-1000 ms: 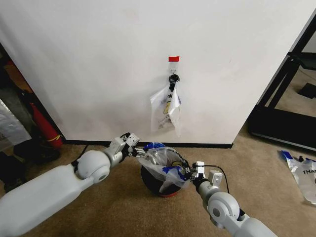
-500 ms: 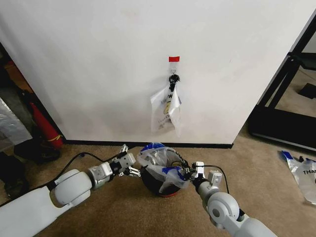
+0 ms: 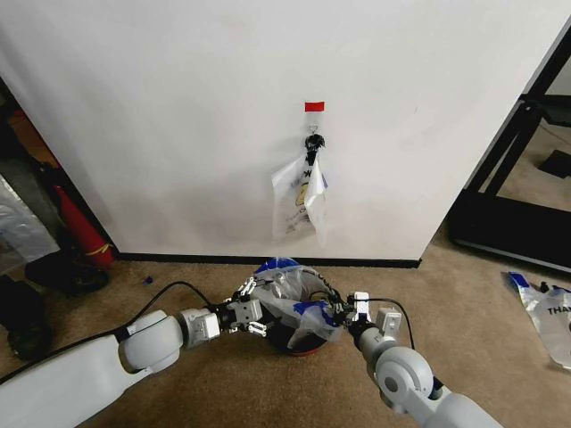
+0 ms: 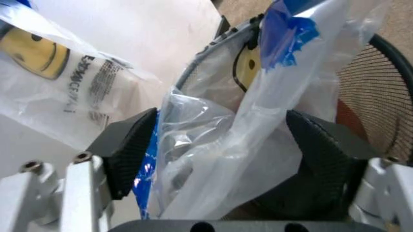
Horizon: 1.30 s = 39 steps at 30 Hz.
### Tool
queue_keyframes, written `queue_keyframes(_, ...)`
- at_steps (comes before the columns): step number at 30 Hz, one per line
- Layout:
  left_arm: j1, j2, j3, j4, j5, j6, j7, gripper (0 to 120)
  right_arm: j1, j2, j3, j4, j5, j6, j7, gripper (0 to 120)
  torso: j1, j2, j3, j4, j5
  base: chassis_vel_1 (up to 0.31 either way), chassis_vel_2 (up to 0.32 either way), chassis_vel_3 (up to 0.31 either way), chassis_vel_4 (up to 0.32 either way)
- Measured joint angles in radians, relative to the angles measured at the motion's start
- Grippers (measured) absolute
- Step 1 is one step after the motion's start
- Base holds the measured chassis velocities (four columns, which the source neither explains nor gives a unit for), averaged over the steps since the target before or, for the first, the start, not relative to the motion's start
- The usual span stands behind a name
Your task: Pick up the garbage bag from the wall and place it over the trash bin.
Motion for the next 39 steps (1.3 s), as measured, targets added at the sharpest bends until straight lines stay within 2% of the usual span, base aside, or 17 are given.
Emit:
queue_keyframes(4, -0.033, -0.019, 0.032, 0.033, -0.001, -0.003, -0.006, 60, 0.004, 0.002, -0.002, -0.002, 0.002, 0.000, 0.002, 1, 0.000, 0.000, 0.000, -0.0001, -0.0002, 0.000, 0.000, 0.000, 0.000)
queue_keyframes(5, -0.033, -0.019, 0.032, 0.033, -0.001, -0.003, -0.006, 60, 0.004, 0.002, -0.002, -0.002, 0.002, 0.000, 0.002, 1, 0.000, 0.000, 0.000, -0.0001, -0.0002, 0.000, 0.000, 0.000, 0.000)
queue_keyframes(7, -0.038, -0.021, 0.040, 0.042, -0.001, -0.007, -0.007, 52, 0.005, 0.001, -0.002, -0.002, 0.004, 0.000, 0.003, 1, 0.000, 0.000, 0.000, -0.0001, -0.0001, 0.000, 0.000, 0.000, 0.000)
queue_keyframes(9, -0.038, -0.020, 0.043, 0.046, -0.002, -0.011, -0.007, 41, 0.004, -0.002, 0.000, -0.002, 0.007, 0.000, 0.003, 1, 0.000, 0.000, 0.000, 0.0000, -0.0001, 0.000, 0.000, 0.000, 0.000)
queue_keyframes(12, -0.036, -0.010, 0.048, 0.054, 0.003, -0.019, -0.005, 30, 0.003, -0.005, 0.003, -0.002, 0.009, 0.000, 0.003, 1, 0.000, 0.000, 0.000, 0.0000, 0.0000, 0.000, 0.000, 0.000, 0.000)
queue_keyframes(14, -0.035, -0.008, 0.051, 0.057, 0.007, -0.022, -0.004, 26, 0.003, -0.005, 0.003, -0.001, 0.009, 0.000, 0.003, 1, 0.000, 0.000, 0.000, 0.0000, 0.0000, 0.000, 0.000, 0.000, 0.000)
queue_keyframes(20, -0.042, -0.002, 0.067, 0.067, 0.022, -0.030, 0.004, 2, 0.004, -0.005, 0.001, 0.004, 0.010, -0.002, 0.003, 1, 0.000, 0.000, 0.000, 0.0000, -0.0001, 0.000, 0.000, 0.000, 0.000)
queue_keyframes(30, -0.028, 0.006, 0.051, 0.060, 0.041, -0.043, -0.011, 0, 0.005, -0.009, 0.002, 0.011, 0.015, -0.002, 0.007, 1, 0.000, 0.000, 0.000, -0.0002, -0.0002, 0.000, 0.000, 0.000, 0.000)
queue_keyframes(35, 0.085, 0.036, -0.035, 0.028, 0.054, -0.065, -0.012, 0, 0.002, -0.002, 0.009, 0.011, 0.015, -0.002, 0.008, 1, 0.000, 0.000, 0.000, -0.0001, -0.0002, 0.000, 0.000, 0.000, 0.000)
queue_keyframes(39, 0.251, 0.066, -0.180, 0.035, 0.099, -0.109, -0.010, 0, -0.004, 0.004, 0.011, 0.008, 0.013, 0.000, 0.006, 1, 0.000, 0.000, 0.000, 0.0001, -0.0004, 0.000, 0.000, 0.000, 0.000)
